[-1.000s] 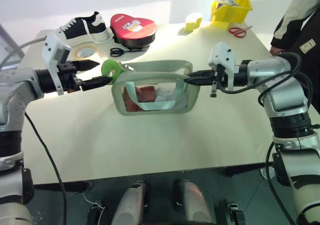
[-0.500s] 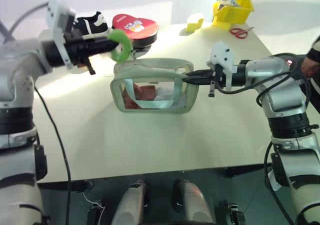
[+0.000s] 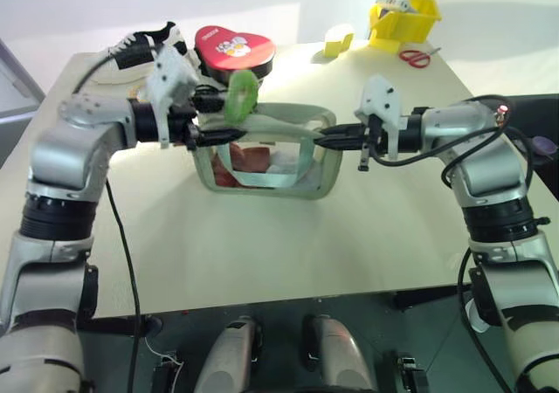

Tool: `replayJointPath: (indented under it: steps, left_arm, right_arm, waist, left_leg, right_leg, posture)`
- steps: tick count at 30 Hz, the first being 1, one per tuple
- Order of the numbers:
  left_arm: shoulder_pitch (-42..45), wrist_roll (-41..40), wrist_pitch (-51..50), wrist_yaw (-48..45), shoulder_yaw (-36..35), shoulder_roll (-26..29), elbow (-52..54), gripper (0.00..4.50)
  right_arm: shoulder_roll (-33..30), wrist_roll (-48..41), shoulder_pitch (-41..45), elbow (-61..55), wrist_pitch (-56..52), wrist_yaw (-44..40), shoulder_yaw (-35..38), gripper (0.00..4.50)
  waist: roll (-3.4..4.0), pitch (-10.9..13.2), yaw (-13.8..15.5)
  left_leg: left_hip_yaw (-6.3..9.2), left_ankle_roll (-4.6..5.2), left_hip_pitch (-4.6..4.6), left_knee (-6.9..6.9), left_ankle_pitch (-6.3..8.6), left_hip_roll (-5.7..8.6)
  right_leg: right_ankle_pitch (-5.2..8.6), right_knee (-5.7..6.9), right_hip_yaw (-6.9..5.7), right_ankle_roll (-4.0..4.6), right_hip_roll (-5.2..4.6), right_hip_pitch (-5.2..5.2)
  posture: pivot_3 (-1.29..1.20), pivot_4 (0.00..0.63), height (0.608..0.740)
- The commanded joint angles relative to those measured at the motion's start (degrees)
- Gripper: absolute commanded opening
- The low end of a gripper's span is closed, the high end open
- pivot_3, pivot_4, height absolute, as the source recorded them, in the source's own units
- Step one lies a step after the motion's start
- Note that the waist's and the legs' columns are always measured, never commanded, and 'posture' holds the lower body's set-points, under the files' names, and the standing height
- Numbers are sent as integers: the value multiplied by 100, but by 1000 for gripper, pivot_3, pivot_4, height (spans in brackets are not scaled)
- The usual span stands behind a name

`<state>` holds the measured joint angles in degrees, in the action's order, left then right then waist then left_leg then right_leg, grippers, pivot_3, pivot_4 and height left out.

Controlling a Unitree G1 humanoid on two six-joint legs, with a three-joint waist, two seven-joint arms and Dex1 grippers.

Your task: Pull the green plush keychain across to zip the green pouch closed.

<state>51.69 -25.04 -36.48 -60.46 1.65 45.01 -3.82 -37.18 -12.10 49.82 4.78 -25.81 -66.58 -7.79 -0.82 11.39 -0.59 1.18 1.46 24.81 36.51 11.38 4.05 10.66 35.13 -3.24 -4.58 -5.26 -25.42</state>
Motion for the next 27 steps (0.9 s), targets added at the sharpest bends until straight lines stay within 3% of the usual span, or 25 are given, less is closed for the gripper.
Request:
replayJointPath:
  steps: [1,7,16,19,25,27]
  left_arm:
    - [-21,-254,-230,-532,-375,650,332,4163]
    - [-772,-101,36,-775,-414,1086,249,4163]
    - [-953,484,787,-91,-205,181,-369,4163]
    - [-995,367,713,-291,-259,227,-253,3330]
    - [-1160,113,418,-453,-454,415,112,258]
    - [-1200,70,281,-381,-511,442,267,30]
  right_arm:
    - [-66,-63,144,-105,100,-2,112,0]
    - [-65,-53,198,-46,131,-18,98,0]
    - [-73,-50,234,-54,118,-53,72,0]
    - [-85,-46,226,-57,118,-56,76,0]
    - [-94,-48,191,-103,106,-31,96,0]
    - [-98,-69,176,-138,80,-29,109,0]
  waist:
    - [1,0,-30]
    - [2,0,5]
    - [1,0,84]
    - [1,0,78]
    - [1,0,84]
    - [1,0,86]
  left_leg:
    - [-1,2,0,-1,2,0]
    - [-2,2,-7,-11,2,0]
    - [-3,2,-7,-4,2,1]
    - [-3,2,-6,-5,2,1]
    - [-3,2,-6,-8,3,1]
    - [-3,3,-6,-9,3,1]
  right_leg:
    - [0,1,1,0,0,-1]
    - [1,-1,1,2,-1,1]
    - [6,-4,0,11,-7,5]
    - [0,-3,1,1,-6,1]
    - [3,-4,0,5,-8,1]
    - [6,-4,1,11,-9,1]
  posture:
    - [0,150,740]
    - [0,150,740]
    - [0,150,740]
    - [0,150,740]
    - [0,150,740]
    - [0,150,740]
